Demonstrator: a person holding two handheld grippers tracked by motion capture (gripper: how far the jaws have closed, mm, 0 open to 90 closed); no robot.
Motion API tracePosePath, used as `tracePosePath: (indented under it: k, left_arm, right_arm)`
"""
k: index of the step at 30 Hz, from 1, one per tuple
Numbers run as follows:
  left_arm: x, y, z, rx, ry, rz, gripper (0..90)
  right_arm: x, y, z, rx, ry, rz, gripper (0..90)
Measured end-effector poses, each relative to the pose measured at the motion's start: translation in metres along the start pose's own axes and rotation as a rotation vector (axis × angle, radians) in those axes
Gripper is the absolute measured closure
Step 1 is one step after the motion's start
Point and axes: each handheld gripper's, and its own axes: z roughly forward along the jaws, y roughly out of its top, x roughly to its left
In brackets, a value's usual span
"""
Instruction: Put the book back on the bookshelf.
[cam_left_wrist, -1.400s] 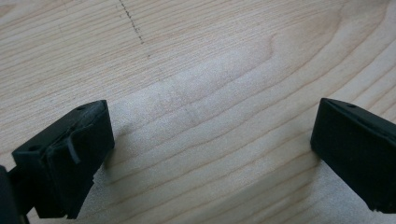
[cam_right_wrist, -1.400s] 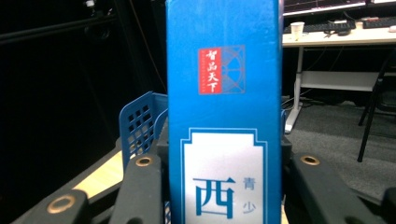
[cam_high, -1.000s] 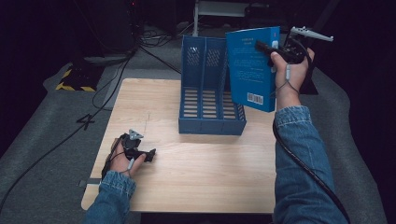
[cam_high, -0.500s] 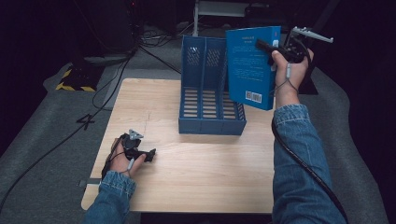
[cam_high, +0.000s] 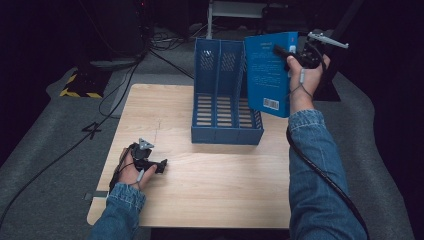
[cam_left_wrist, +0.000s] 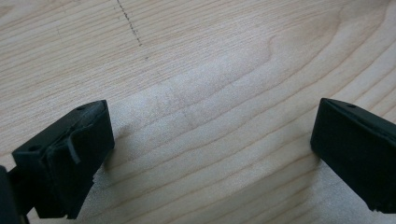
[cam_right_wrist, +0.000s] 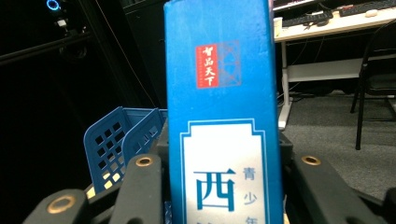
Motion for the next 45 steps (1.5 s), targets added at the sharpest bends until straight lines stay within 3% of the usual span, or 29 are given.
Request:
tracePosePath:
  k: [8,12,16,20,26,30,34,36,45]
  left_arm:
    - [0.0,0.0,0.0,0.0,0.0,-0.006,0.0]
    - [0.0,0.0,0.0,0.001,-0.002,-0.002,0.0]
    - [0.0,0.0,0.0,-0.001,-0.001,-0.004,0.0]
    - [-0.001,0.0,0.0,-0.002,0.0,-0.007,0.0]
    - [-0.001,0.001,0.001,0.0,0.0,-0.007,0.0]
    - [-0.001,0.001,0.001,0.0,-0.002,-0.005,0.0]
    - [-0.001,0.001,0.001,0.0,-0.003,-0.001,0.0]
    - [-0.002,0.001,0.001,0.0,-0.003,-0.002,0.0]
    - [-0.002,0.002,0.002,-0.001,-0.001,-0.003,0.0]
  right_arm:
    - [0.02,-0.008,0.023,-0.022,-0.015,-0.005,61.2]
    - [0.023,-0.019,0.035,-0.038,-0.03,0.006,61.1]
    - [0.027,-0.036,0.044,-0.045,-0.012,-0.024,60.6]
    - [0.028,-0.042,0.046,-0.05,0.002,-0.027,60.2]
    - [0.03,-0.052,0.052,0.008,-0.017,-0.043,58.3]
    - [0.028,-0.071,0.062,0.053,-0.048,-0.072,57.9]
    - [0.021,-0.093,0.071,0.105,-0.058,-0.058,58.1]
    - [0.019,-0.098,0.069,0.07,-0.044,-0.049,58.2]
    - [0.032,-0.107,0.059,0.102,-0.109,-0.161,58.9]
